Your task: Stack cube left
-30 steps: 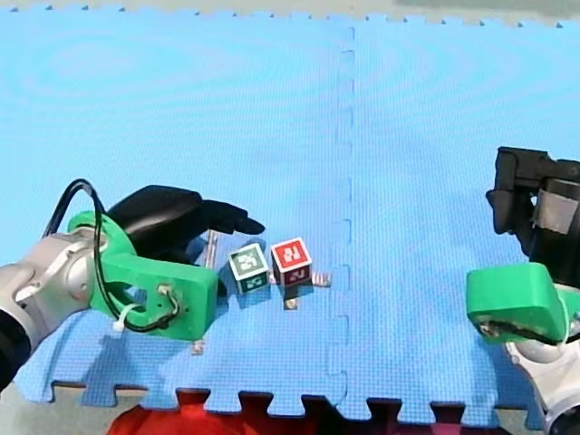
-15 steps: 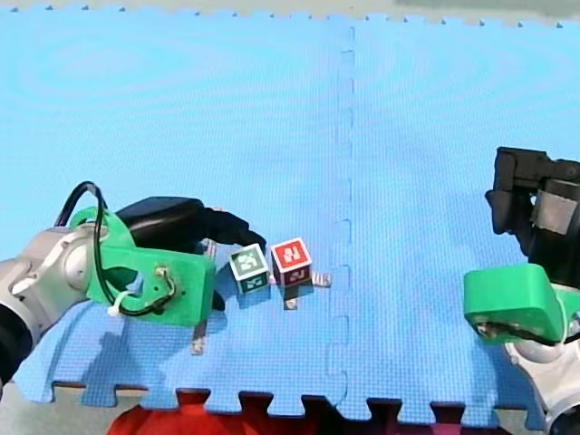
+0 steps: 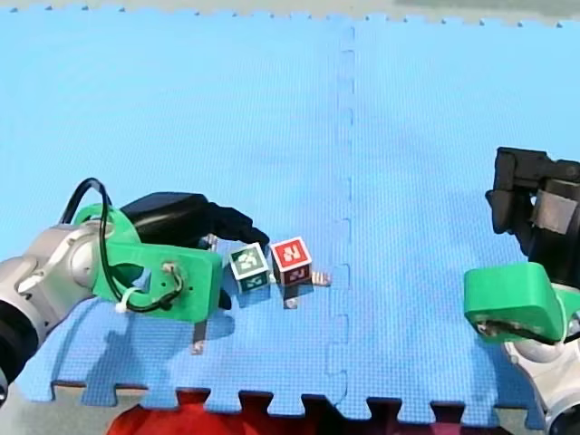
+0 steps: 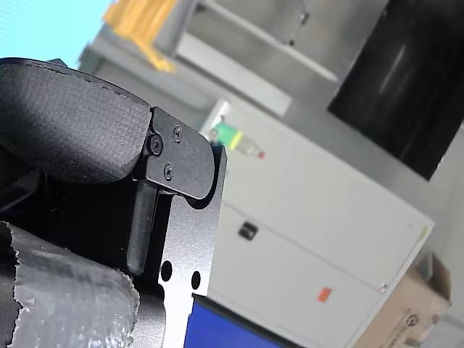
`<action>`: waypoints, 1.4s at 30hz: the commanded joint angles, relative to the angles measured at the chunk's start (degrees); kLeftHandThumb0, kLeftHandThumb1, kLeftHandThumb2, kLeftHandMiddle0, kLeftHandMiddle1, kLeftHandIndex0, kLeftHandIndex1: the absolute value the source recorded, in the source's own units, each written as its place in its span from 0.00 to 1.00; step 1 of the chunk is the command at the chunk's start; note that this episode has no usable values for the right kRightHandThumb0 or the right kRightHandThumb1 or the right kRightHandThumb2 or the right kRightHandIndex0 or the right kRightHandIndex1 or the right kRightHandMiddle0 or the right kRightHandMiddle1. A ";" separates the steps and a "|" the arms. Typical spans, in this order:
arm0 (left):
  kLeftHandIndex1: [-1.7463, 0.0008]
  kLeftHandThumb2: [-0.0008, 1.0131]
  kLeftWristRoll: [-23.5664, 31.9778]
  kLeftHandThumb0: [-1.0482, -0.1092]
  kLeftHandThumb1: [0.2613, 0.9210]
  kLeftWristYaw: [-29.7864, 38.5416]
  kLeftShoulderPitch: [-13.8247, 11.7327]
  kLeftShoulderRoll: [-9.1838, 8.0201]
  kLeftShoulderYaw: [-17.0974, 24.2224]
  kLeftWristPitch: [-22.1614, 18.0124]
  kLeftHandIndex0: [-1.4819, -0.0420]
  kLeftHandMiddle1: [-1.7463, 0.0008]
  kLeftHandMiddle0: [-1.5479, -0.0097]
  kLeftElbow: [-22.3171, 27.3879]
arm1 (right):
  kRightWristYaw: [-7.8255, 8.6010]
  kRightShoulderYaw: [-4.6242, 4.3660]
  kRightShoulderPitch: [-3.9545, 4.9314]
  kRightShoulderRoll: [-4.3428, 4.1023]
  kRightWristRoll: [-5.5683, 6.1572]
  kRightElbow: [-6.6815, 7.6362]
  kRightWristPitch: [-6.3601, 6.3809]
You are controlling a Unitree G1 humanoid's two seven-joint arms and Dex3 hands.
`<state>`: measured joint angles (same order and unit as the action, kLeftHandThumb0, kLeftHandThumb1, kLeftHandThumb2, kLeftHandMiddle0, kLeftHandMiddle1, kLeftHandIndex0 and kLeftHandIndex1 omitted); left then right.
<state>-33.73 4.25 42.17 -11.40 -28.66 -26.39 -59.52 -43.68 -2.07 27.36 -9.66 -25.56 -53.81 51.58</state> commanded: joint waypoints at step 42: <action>0.98 0.00 -4.10 0.57 0.84 -16.95 0.65 -0.76 -1.29 -8.37 0.15 0.13 0.33 -5.38 | -1.29 -0.32 -0.19 -0.59 -0.76 1.68 -0.91</action>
<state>-38.13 -13.28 42.54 -11.54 -30.19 -34.51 -64.99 -44.68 -2.43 27.38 -9.92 -26.40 -52.08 50.60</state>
